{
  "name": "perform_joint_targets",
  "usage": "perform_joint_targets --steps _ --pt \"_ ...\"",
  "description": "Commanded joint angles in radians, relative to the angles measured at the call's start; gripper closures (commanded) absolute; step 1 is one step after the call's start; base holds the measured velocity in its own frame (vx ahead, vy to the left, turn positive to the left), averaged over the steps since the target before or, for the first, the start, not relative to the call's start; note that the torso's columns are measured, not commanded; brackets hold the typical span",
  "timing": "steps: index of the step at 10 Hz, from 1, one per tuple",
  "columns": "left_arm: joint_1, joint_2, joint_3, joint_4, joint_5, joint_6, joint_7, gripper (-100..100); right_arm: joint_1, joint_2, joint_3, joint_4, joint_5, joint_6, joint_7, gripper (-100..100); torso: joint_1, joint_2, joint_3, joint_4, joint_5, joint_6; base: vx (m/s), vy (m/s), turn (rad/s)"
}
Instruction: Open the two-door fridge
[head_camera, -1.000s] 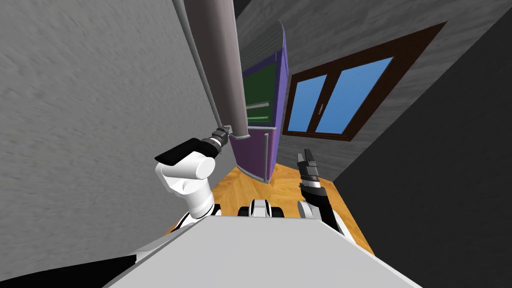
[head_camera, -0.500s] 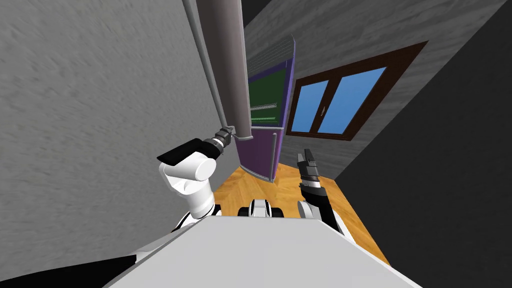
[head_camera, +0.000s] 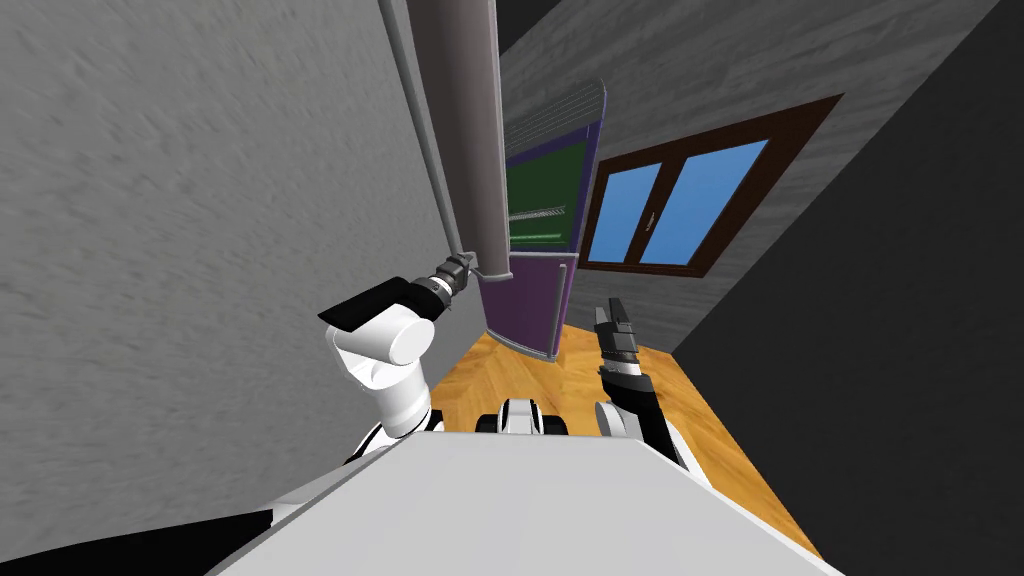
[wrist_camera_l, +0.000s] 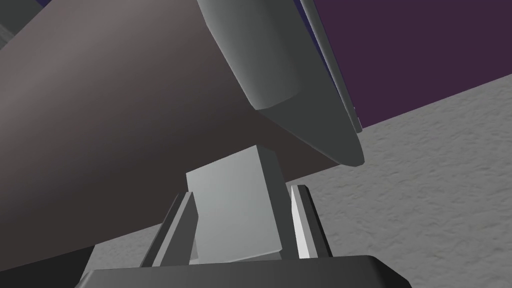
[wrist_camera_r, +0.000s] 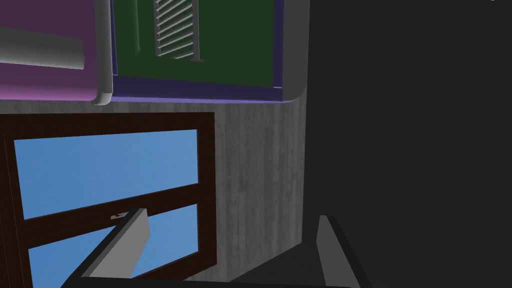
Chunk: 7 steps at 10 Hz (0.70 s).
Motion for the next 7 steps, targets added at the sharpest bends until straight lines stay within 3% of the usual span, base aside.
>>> perform_joint_targets --steps 1,3,5,7 --pt "-0.010 0.001 -0.003 0.001 0.021 -0.020 -0.005 100 0.000 0.000 0.000 0.000 0.000 0.000 0.000 0 -0.004 0.001 0.001 -0.001 0.000 -0.001 -0.054 0.287 -0.042" --pt "-0.011 -0.001 -0.013 0.000 0.039 -0.022 -0.007 100 0.000 0.000 0.000 0.000 0.000 0.000 0.000 0 -0.002 0.005 0.004 -0.001 0.001 0.000 -0.083 0.313 -0.075" --pt "-0.003 -0.005 -0.029 -0.006 0.063 -0.015 -0.010 100 0.000 0.000 0.000 0.000 0.000 0.000 0.000 0 -0.018 0.005 0.007 -0.004 -0.002 0.000 -0.016 0.153 -0.038" --pt "-0.004 -0.008 -0.037 -0.008 0.082 -0.015 -0.013 100 0.000 0.000 0.000 0.000 0.000 0.000 0.000 0 -0.006 0.004 0.005 -0.003 0.001 0.000 0.002 0.226 -0.062"
